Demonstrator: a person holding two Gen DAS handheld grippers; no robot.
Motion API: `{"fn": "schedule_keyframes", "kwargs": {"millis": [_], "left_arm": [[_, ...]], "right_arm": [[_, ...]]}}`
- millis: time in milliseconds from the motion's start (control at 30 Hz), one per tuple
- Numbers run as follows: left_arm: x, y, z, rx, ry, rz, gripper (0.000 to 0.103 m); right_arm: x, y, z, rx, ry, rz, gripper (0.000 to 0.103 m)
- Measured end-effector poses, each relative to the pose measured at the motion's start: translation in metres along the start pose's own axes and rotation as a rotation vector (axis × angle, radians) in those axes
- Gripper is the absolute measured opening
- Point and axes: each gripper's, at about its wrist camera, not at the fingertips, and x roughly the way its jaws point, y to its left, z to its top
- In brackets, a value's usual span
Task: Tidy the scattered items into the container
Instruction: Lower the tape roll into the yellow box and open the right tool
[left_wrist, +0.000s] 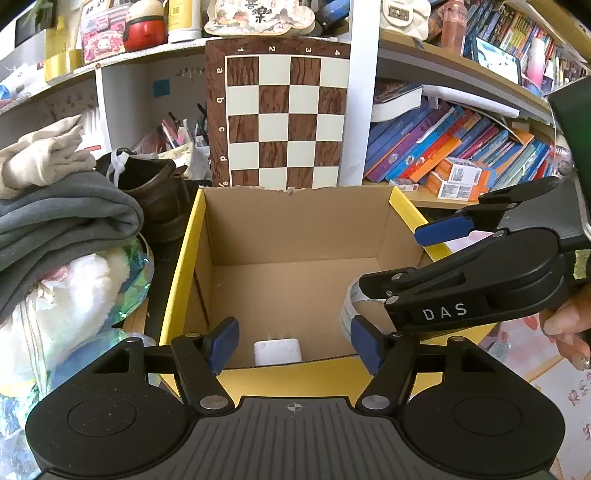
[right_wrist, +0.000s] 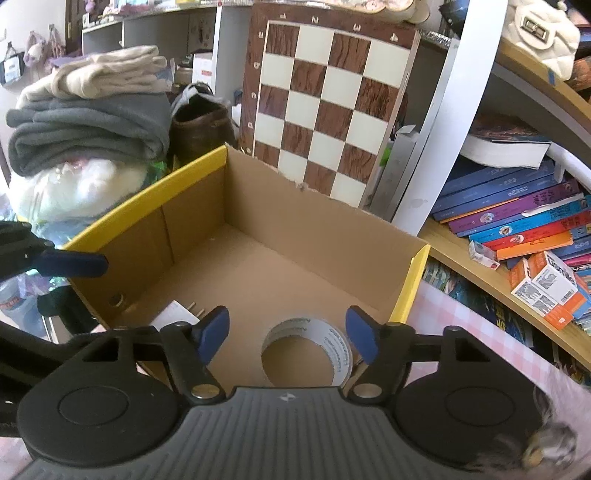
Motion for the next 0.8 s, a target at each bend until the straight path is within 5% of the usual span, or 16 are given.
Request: {"fn": "schedule_keyframes", "kwargs": {"millis": [800], "left_arm": [[-0.022, -0.026, -0.004, 0.055, -0.029, -0.019, 0.075]], "right_arm": [[-0.059, -0.022, -0.032, 0.143, -0.083, -0.042, 0.089]]}}
